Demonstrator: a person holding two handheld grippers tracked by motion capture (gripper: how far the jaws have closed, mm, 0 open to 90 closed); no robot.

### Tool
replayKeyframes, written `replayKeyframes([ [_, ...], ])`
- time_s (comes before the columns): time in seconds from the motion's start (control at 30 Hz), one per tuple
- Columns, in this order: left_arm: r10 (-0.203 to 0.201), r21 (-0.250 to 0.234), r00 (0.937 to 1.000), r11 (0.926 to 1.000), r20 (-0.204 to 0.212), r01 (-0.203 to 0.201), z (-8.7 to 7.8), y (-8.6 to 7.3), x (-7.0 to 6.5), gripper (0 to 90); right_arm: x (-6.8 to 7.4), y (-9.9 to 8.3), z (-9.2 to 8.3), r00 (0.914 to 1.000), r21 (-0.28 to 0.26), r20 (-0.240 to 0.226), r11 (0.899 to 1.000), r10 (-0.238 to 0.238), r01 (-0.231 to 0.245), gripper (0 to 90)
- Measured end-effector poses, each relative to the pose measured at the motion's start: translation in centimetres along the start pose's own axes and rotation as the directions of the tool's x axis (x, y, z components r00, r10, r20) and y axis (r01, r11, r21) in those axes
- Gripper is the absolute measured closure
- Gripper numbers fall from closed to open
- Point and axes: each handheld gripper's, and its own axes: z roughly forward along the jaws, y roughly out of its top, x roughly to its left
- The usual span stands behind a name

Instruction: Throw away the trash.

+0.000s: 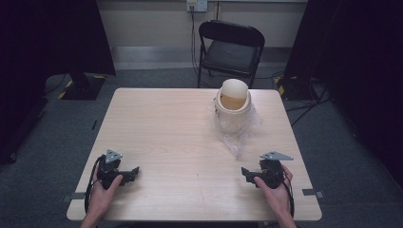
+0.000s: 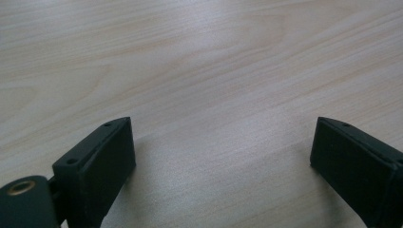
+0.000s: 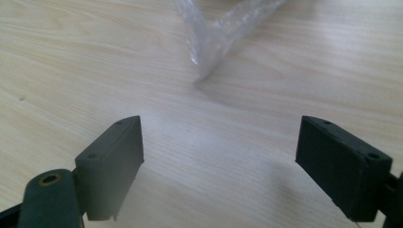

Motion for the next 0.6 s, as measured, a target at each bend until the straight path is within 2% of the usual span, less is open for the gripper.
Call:
replayKeyframes([
  [0.03, 0.0, 0.0, 1.0, 1.0, 0.0, 0.0, 0.0, 0.0, 0.0, 7.2, -0.4, -0.4, 0.2, 0.9999, -0.001, 0.013, 1.0, 0.009, -0.009, 15.5],
  [0.13, 0.0, 0.0, 1.0, 1.0, 0.0, 0.0, 0.0, 0.0, 0.0, 7.2, -0.6, -0.6, 0.4, 0.9993, 0.004, 0.036, 1.0, -0.002, 0.002, 15.5],
  [0.17, -0.001, 0.0, 1.0, 1.0, 0.0, 0.001, 0.0, 0.0, 0.0, 7.2, -0.6, -0.9, 0.6, 0.9973, 0.014, 0.073, 1.0, -0.01, 0.009, 15.3],
  [0.23, -0.001, 0.001, 1.0, 1.0, 0.0, 0.001, 0.0, 0.0, 0.0, 7.2, -0.6, -0.9, 0.8, 0.9964, 0.02, 0.083, 1.0, -0.017, 0.016, 15.3],
  [0.3, -0.001, 0.0, 1.0, 1.0, 0.0, 0.001, 0.0, 0.0, 0.0, 7.2, -0.6, -1.2, 1.2, 0.9927, 0.037, 0.118, 0.999, -0.027, 0.023, 15.1],
  [0.4, 0.0, 0.001, 1.0, 1.0, 0.0, 0.0, 0.0, 0.0, 0.0, 7.2, -0.7, -1.4, 1.5, 0.991, 0.042, 0.128, 0.999, -0.038, 0.033, 14.0],
  [0.47, -0.001, 0.001, 1.0, 1.0, 0.0, 0.001, 0.0, 0.0, 0.0, 7.2, -0.6, -1.6, 1.7, 0.9879, 0.025, 0.147, 0.999, -0.051, 0.047, 13.0],
  [0.6, -0.001, 0.0, 1.0, 1.0, 0.001, 0.001, 0.0, 0.0, 0.0, 7.2, -0.5, -1.7, 1.8, 0.9878, 0.008, 0.15, 0.999, -0.045, 0.044, 12.7],
])
